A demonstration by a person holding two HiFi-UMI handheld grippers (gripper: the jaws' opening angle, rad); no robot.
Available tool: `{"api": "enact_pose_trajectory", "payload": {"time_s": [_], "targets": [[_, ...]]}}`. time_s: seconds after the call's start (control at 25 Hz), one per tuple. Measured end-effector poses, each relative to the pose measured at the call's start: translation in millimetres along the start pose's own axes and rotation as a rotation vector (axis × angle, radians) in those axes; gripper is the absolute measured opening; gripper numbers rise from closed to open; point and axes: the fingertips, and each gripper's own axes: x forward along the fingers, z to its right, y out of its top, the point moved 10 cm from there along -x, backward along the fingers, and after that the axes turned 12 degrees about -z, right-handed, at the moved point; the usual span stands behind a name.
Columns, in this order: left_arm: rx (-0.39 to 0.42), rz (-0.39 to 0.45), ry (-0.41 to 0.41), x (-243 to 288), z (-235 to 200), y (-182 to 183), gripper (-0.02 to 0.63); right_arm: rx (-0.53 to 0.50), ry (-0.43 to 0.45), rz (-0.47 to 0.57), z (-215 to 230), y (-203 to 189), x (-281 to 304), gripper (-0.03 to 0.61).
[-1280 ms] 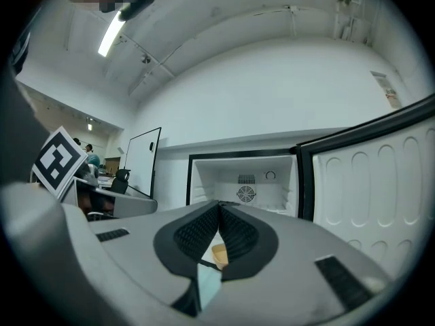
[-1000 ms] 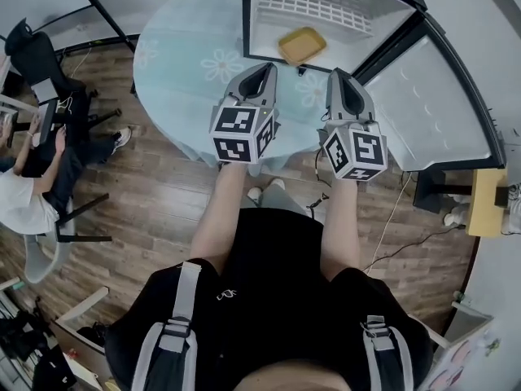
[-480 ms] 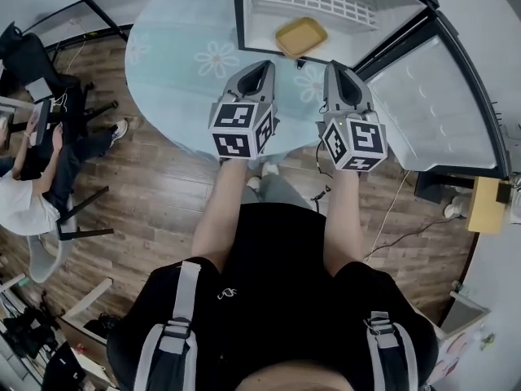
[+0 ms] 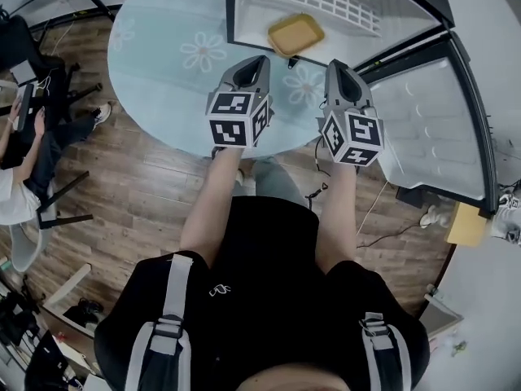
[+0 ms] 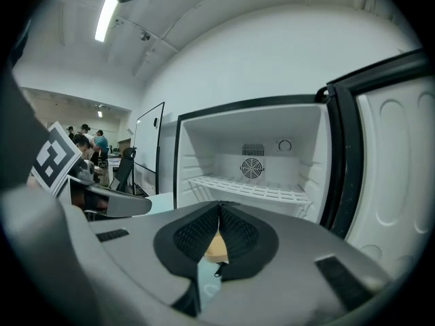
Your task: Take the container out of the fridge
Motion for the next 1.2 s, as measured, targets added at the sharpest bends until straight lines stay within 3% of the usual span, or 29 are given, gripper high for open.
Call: {"api": "enact_pose_trajectory", "payload": {"time_s": [0.08, 0.16, 0.44, 0.68, 0.84, 0.92, 1.2], "targets": [[-0.024, -0.016, 0.018, 15, -2, 2, 0.002, -0.006, -0.003, -0.033, 14, -1, 13, 0.003], [-0.043, -0.022, 0.034, 30, -3, 3, 0.002, -0.013, 0.003, -0.072, 28, -5, 29, 0.057], [-0.134, -0.058, 0.109, 83, -12, -6, 0.002, -0.069, 0.03, -0.198, 67, -27, 91, 0.057], [-0.187, -0.104, 0.16, 111, -24, -22, 0.003, -0.129, 0.054, -0.286, 73, -40, 135, 0.057], [-0.24, -0.128, 0.192, 135, -39, -29, 0.005, -0.112, 0.04, -0.34, 83, -46, 164, 0.057], [-0.254, -0.134, 0.197, 141, -41, -31, 0.054, -0.125, 0.027, -0.358, 86, -47, 177, 0.057], [-0.287, -0.179, 0.224, 160, -35, -40, 0.054, -0.133, 0.032, -0.429, 101, -55, 212, 0.084]]}}
